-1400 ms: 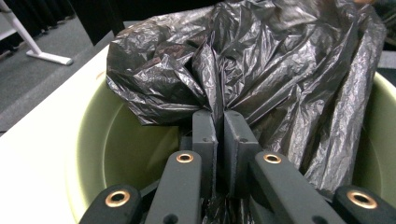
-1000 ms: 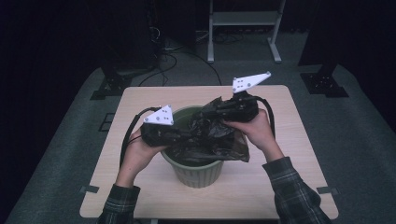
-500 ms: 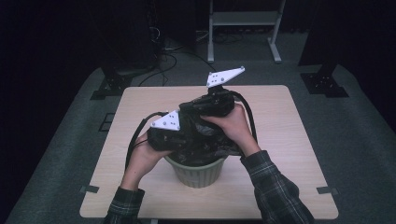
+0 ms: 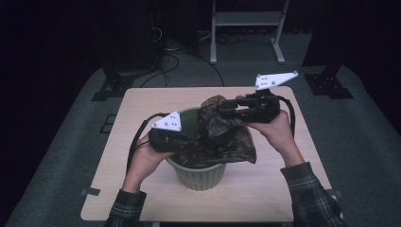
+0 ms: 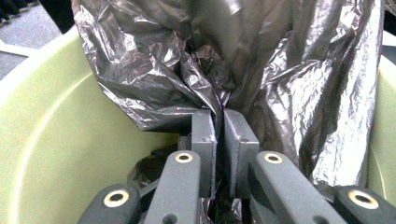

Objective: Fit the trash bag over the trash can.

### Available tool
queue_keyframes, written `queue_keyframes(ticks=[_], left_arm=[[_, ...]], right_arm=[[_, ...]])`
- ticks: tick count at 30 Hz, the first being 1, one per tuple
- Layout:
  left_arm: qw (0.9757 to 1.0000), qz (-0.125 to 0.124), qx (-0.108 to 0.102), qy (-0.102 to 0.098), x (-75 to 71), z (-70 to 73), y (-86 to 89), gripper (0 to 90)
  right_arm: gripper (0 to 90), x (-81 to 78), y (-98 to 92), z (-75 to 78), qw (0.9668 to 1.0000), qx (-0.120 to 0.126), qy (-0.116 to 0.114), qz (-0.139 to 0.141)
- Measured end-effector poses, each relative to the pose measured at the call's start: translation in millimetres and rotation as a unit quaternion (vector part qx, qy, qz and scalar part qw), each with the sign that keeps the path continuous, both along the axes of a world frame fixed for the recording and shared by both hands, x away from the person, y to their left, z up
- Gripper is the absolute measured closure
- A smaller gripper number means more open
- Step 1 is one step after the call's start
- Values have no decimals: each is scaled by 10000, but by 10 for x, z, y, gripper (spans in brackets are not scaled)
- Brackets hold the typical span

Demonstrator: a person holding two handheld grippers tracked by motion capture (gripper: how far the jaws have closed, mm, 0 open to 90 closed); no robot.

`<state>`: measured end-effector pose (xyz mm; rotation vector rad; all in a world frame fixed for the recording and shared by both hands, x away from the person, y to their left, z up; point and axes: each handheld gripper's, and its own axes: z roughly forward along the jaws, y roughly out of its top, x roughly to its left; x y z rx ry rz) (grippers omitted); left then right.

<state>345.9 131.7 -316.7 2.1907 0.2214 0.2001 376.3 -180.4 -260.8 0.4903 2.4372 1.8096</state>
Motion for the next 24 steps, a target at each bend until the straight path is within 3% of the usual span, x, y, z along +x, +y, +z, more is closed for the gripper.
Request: queue_keyframes(ticks=[1,6,13,14,17,18,19,24], left_arm=[[10000,12,-17,14,4,-1,-1,835],[10000,39,-32,18,8,-2,-2,839],[10000,57,-53,51,16,0,3,840],[10000,54,-50,50,16,0,3,840],[10000,50,-56,53,13,0,3,840],[10000,50,-56,53,13,0,3,840],[10000,51,-61,50,11,-1,2,840],[9999,59,-111,42,4,-4,7,835]], right_arm=[[594,-44,-147,-49,10000,54,32,-72],[568,-150,-451,-151,9996,216,110,-136],[417,-262,-488,-314,9993,186,282,146],[448,-266,-464,-336,9994,141,268,135],[662,-249,-380,-388,9997,52,213,120],[662,-249,-380,-388,9997,52,213,120],[769,-228,-314,-402,9997,42,150,197],[900,-164,-72,-372,9994,-41,53,325]])
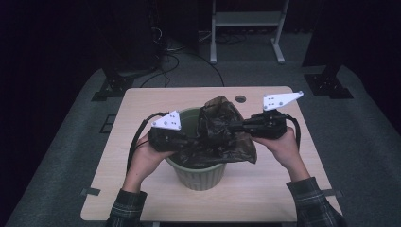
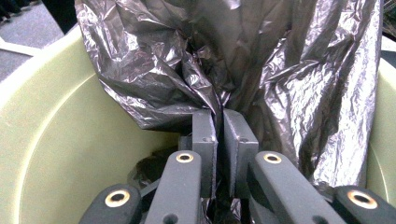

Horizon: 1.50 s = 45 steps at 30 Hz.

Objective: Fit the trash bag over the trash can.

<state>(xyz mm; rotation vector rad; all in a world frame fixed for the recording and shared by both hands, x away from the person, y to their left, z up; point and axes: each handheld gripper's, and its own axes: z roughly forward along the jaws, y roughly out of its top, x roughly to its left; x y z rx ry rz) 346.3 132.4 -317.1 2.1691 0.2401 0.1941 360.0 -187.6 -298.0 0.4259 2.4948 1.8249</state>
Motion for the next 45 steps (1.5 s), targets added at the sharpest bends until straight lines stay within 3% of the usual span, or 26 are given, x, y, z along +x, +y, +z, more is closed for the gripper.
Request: queue_keyframes(ticks=[2,4,5,6,9,11,16,22,30,31,35,37,42,43,44,45], left_arm=[[10000,-4,-66,-22,-3,-3,10,780],[9999,31,-120,-28,-9,-8,14,643],[9998,98,-163,-69,-17,-7,31,643],[9994,119,-300,-81,-20,4,67,518],[9985,287,-412,-223,-27,31,113,351],[9968,307,-710,-215,-29,87,195,318],[9945,288,-978,-251,-17,255,265,287],[9942,218,-1022,-244,39,367,212,288],[9929,-24,-1183,-77,200,457,48,390],[9931,-89,-1173,-18,224,458,27,430],[9944,-273,-1021,41,251,449,-25,771],[9947,-280,-991,29,242,445,-14,883],[9953,-171,-955,-30,166,451,164,898],[9954,-104,-946,-55,146,455,205,897],[9953,-97,-965,-58,137,454,225,897],[9954,-62,-957,-74,120,451,270,897]], right_arm=[[900,31,102,10,10000,-56,1,57],[900,42,144,13,9999,-76,-7,82],[900,48,176,14,9999,-89,-16,105],[900,53,209,8,9999,-98,-23,116],[900,61,212,-5,9998,-136,-6,108],[900,77,205,-17,9999,-135,10,84],[900,81,227,-25,9998,-150,28,101],[900,78,247,-30,9998,-150,12,126],[900,75,251,-30,9997,-169,8,160],[900,69,251,-28,9997,-173,9,160],[900,40,244,-23,9996,-199,-7,189],[900,32,234,-22,9996,-207,-37,193],[767,17,87,0,10000,-69,-19,48],[717,42,-9,34,9998,55,-17,-210],[717,42,-9,34,9998,55,-17,-210],[668,69,-75,70,9988,138,-51,-472]])
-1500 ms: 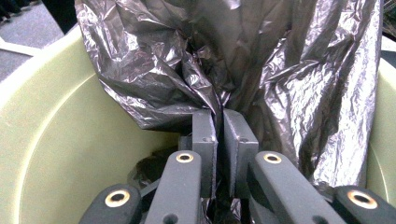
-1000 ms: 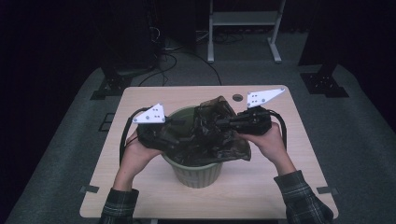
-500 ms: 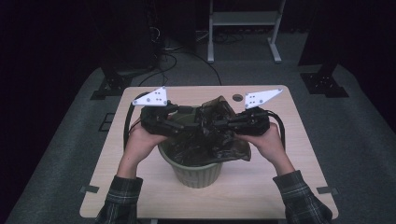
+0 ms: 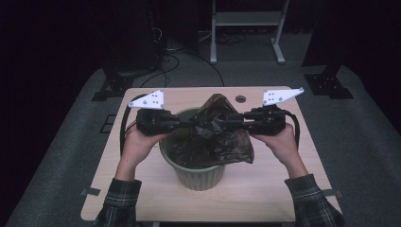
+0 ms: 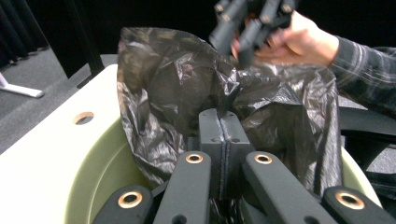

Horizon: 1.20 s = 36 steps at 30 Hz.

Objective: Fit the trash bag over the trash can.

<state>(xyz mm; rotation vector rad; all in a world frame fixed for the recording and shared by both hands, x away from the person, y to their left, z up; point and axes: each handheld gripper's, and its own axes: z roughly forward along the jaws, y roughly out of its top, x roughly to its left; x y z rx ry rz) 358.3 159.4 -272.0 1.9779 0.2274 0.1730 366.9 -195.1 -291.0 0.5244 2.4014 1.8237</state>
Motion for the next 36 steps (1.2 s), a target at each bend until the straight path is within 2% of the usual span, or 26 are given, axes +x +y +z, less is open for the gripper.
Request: queue_keyframes(ticks=[3,6,7,9,10,11,12,14,15,16,20,22,25,26,27,28,29,34,35,36], left_arm=[[10000,21,-4,13,-2,-9,38,896],[10000,12,-24,37,4,-18,43,895],[10000,20,-30,29,6,-23,41,895],[10000,-13,-29,37,13,-31,37,895],[10000,12,-31,34,12,-41,36,889],[10000,12,-31,34,12,-41,36,882],[10000,22,-32,52,10,-53,43,882],[10000,19,-30,79,11,-63,60,882],[10000,19,-30,79,11,-63,60,882],[9999,55,-32,91,10,-74,78,883],[9999,124,-16,113,3,-88,124,889],[9997,193,-28,111,-5,-107,173,893],[9992,365,-25,178,-23,-169,333,895],[9992,365,-25,178,-23,-169,333,896],[9987,472,-39,195,-37,-198,423,896],[9987,472,-39,195,-37,-198,423,896],[9982,543,-72,226,-55,-224,509,897],[9974,662,-124,239,-87,-266,618,894],[9965,792,-192,170,-100,-255,630,745],[9965,799,-213,136,-105,-236,629,679]], right_arm=[[649,63,-77,64,9992,127,-41,-368],[650,117,-86,108,9988,207,-18,-452],[649,162,-42,146,9984,115,-43,-555],[649,179,-17,153,9985,90,-35,-533],[664,225,59,162,9980,-108,-21,-620],[664,225,59,162,9980,-108,-21,-620],[750,252,124,147,9969,-344,-15,-708],[837,258,167,125,9954,-532,-55,-789],[896,254,176,115,9950,-589,-85,-801],[900,238,179,109,9945,-636,-137,-825],[900,177,156,112,9948,-622,-218,-779],[900,86,97,123,9952,-610,-261,-721],[900,14,-9,109,9950,-599,-295,-736],[900,14,-9,109,9950,-599,-295,-736],[900,-22,-83,87,9951,-578,-267,-762],[900,-22,-83,87,9951,-578,-267,-762],[900,-53,-147,62,9948,-571,-280,-798],[900,-86,-246,31,9948,-443,-269,-878],[900,-83,-239,20,9953,-429,-245,-838],[900,-79,-220,16,9955,-440,-255,-799]])
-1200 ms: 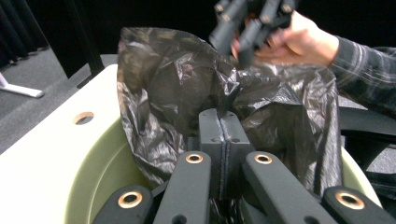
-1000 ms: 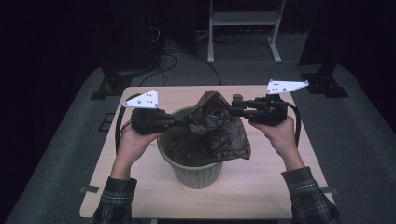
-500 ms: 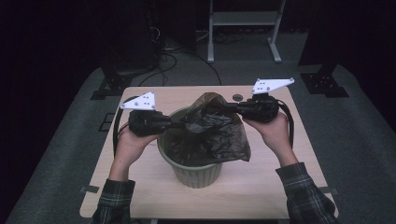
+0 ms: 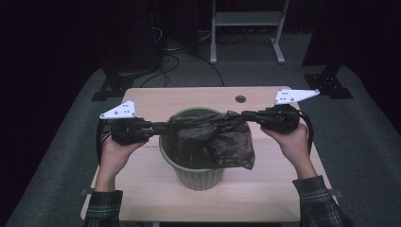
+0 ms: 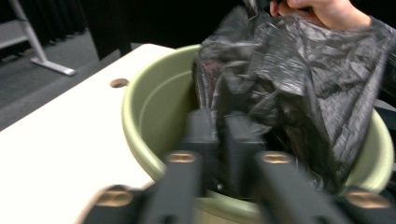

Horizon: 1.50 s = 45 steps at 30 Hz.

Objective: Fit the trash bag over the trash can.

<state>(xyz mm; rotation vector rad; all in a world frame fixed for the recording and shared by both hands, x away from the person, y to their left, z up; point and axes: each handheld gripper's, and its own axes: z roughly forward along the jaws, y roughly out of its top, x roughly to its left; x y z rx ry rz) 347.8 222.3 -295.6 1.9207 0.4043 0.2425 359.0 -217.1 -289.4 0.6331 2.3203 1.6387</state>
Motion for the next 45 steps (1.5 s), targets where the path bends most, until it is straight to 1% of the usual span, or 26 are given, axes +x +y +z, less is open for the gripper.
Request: queue_keyframes(ticks=[1,2,3,5,7,8,9,10,14,17,18,22,23,24,28,29,30,32,34,36,38,39,40,42,44,45], left_arm=[[10000,12,-62,-60,-4,22,-5,637],[10000,12,-62,-60,-4,22,-5,573],[9998,46,-155,-125,-7,77,-23,538],[9997,58,-163,-188,-1,144,-54,444],[9996,4,-115,-271,-2,216,-109,430],[9996,4,-115,-271,-2,216,-109,405],[9995,-24,-100,-292,1,253,-138,405],[9993,-88,-136,-350,2,322,-197,386],[9986,-186,-198,-450,3,442,-307,370],[9984,-234,-142,-497,32,502,-414,370],[9984,-230,-85,-504,51,514,-455,370],[9987,-203,-8,-468,170,511,-602,370],[9987,-203,-8,-468,170,511,-602,370],[9990,-161,46,-411,255,483,-664,370],[9992,-246,173,-256,403,415,-770,376],[9992,-246,173,-256,403,415,-770,381],[9991,-284,211,-218,455,394,-820,381],[9990,-314,258,-187,479,388,-842,381],[9986,-337,364,-171,544,382,-903,382],[9983,-388,410,-134,581,374,-940,388],[9980,-456,436,-43,609,359,-980,401],[9977,-481,471,-57,615,354,-996,404],[9974,-502,513,-47,616,349,-1010,413],[9965,-583,606,22,617,333,-1031,479],[9955,-668,670,106,616,315,-1040,576],[9949,-687,725,101,617,310,-1038,632]], right_arm=[[900,0,26,-4,10000,-20,8,23],[900,0,26,-4,10000,-20,8,23],[900,9,84,-13,9999,-65,10,85],[900,21,132,-23,9999,-91,8,118],[900,27,174,-32,9998,-93,20,167],[900,27,174,-32,9998,-93,20,167],[900,32,194,-37,9998,-87,16,182],[900,36,231,-45,9997,-102,36,213],[900,45,305,-70,9994,-175,57,283],[900,49,349,-86,9992,-197,47,346],[900,45,359,-87,9992,-197,51,350],[900,37,373,-85,9990,-170,34,403],[900,35,374,-84,9990,-167,29,416],[900,32,375,-83,9990,-162,29,425],[900,25,378,-81,9988,-158,21,469],[900,25,378,-81,9988,-158,21,469],[900,26,378,-78,9987,-145,25,482],[900,29,379,-78,9987,-138,23,488],[900,27,387,-67,9986,-123,12,516],[900,24,396,-61,9986,-115,2,520],[900,23,402,-54,9986,-103,-7,525],[900,22,404,-50,9985,-101,-9,529],[900,23,405,-47,9985,-91,-15,547],[900,24,412,-42,9984,-86,-30,559],[900,28,416,-40,9983,-79,-38,569],[900,28,417,-38,9983,-68,-37,576]])
